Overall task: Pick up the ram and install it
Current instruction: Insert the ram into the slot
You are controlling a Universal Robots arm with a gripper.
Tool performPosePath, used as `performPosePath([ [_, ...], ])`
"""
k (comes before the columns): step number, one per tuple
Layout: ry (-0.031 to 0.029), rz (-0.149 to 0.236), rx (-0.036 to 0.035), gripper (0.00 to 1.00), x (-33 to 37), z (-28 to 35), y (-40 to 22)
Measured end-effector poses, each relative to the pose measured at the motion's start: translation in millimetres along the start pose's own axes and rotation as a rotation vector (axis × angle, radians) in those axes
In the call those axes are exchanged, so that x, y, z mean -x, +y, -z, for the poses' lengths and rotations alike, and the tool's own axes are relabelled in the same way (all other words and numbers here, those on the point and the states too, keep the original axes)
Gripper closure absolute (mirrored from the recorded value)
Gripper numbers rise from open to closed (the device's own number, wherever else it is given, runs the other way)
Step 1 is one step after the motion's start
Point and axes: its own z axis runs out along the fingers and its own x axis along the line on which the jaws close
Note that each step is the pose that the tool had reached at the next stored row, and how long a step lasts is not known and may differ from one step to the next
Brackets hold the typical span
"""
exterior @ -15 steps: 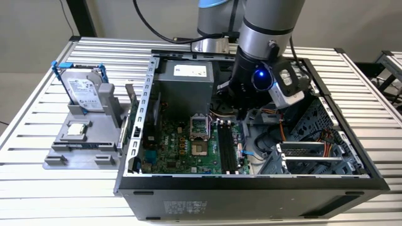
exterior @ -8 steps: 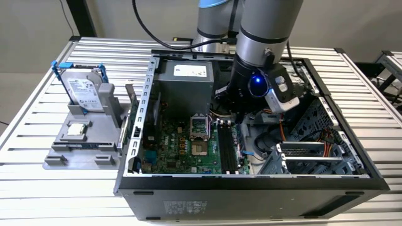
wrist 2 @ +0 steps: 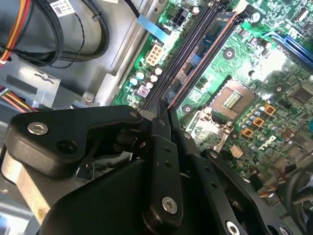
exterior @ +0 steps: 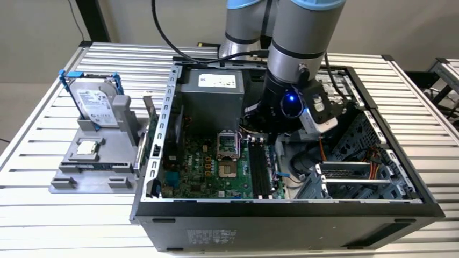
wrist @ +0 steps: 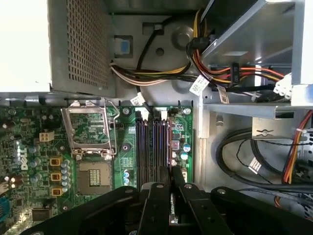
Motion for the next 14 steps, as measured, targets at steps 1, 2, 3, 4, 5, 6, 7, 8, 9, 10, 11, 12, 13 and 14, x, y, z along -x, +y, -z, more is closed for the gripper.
performPosePath([
  [1,0.0,0.0,0.0,1.0,0.0,-1.8,-0.6],
  [2,0.0,0.0,-0.0002,1.0,0.0,-3.6,-1.2],
  [3,0.0,0.0,-0.0003,1.0,-0.1,-5.4,-2.1],
  [4,0.0001,0.0,-0.0005,1.0,-0.1,-7.2,-3.5],
  [5,0.0,0.0,-0.0002,1.0,-0.1,-9.1,-4.9],
  [6,0.0,0.0,-0.0001,1.0,-0.1,-10.9,-6.3],
  [7,0.0,0.0,-0.0002,1.0,-0.1,-12.8,-7.8],
  [8,0.0,0.0,-0.0001,1.0,-0.1,-14.6,-9.0],
  [9,0.0,0.0,0.0,1.0,-0.1,-16.4,-9.9],
  [10,0.0,0.0,0.0001,1.0,-0.2,-18.3,-10.3],
  [11,-0.0002,0.0,-0.0001,1.0,-0.3,-20.0,-10.3],
  [12,-0.0002,0.0,0.0,1.0,-0.3,-20.4,-10.4],
  [13,-0.0002,0.0,-0.0002,1.0,-0.3,-20.4,-10.4],
  [14,-0.0001,0.0,-0.0003,1.0,-0.3,-20.4,-10.4],
])
